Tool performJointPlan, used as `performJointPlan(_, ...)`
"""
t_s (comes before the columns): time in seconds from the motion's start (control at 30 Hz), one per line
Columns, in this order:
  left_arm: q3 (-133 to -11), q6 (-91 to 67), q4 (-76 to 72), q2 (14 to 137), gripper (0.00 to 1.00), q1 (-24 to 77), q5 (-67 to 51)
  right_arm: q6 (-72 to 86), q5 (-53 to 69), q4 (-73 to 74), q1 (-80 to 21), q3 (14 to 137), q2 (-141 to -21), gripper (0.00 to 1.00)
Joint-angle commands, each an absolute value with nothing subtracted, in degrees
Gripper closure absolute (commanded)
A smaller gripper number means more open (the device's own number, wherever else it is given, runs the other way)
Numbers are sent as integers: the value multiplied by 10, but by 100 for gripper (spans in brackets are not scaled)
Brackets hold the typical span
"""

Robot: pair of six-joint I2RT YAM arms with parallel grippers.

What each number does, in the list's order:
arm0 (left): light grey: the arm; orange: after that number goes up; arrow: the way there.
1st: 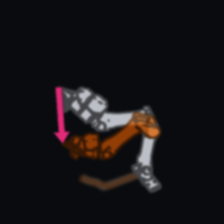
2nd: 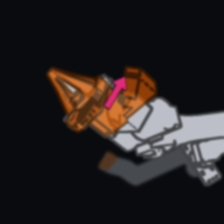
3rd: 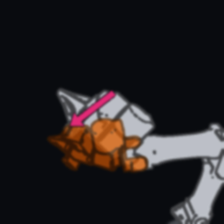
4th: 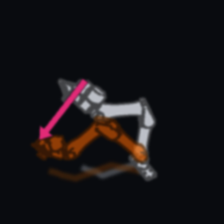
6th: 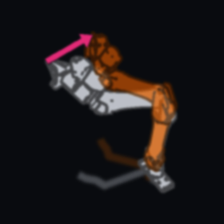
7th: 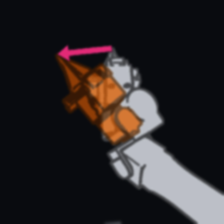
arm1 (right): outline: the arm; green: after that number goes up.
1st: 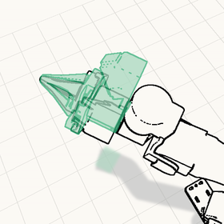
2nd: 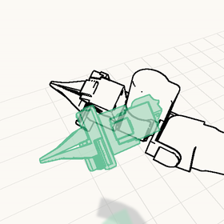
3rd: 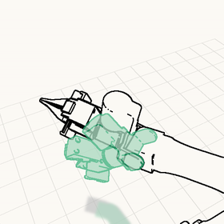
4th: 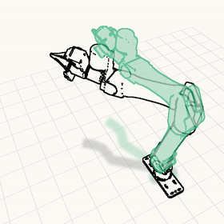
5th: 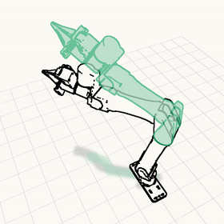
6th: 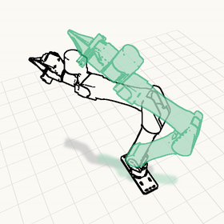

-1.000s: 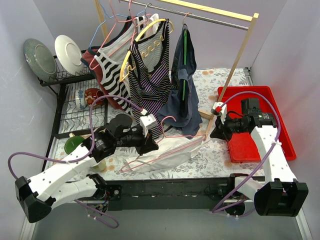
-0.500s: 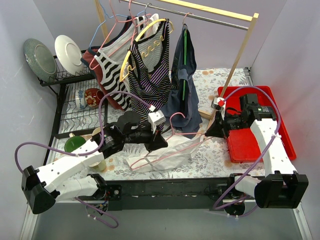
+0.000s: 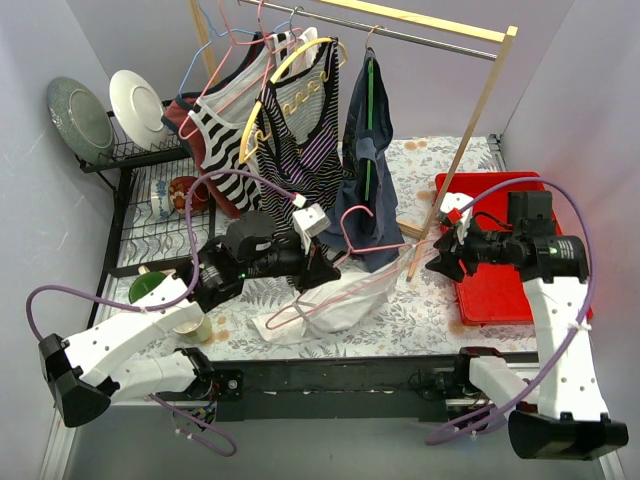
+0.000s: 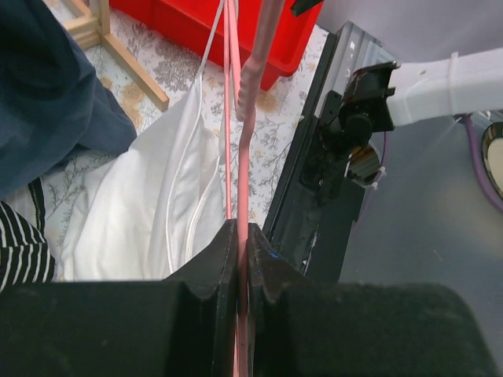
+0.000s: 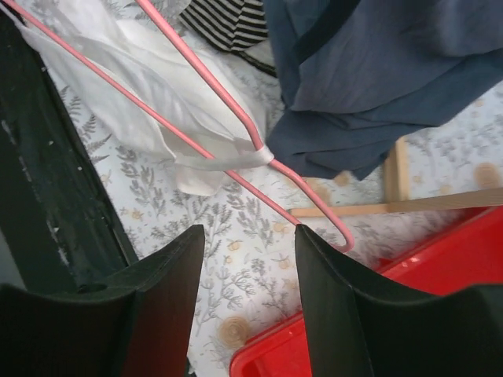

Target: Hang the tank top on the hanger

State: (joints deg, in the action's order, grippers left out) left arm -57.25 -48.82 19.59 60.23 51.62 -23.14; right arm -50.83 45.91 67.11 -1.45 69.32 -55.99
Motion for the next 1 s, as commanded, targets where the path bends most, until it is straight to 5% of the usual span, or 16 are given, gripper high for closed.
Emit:
performJointPlan(0.0,-655,-493,218,601,100,524,-210,-437,419,623,-11,737,-519,42)
performJointPlan(0.27,-785,-528,270,665,100,534,-156,-310,350,546,-11,755,-477,42)
performJointPlan(0.53,-959,-615,323,763,100,536,-48,-214,214,457,-11,786,-423,27)
performJointPlan(0.97,-1203,-678,379,914,100,572,18,-165,164,411,-11,751,-399,21)
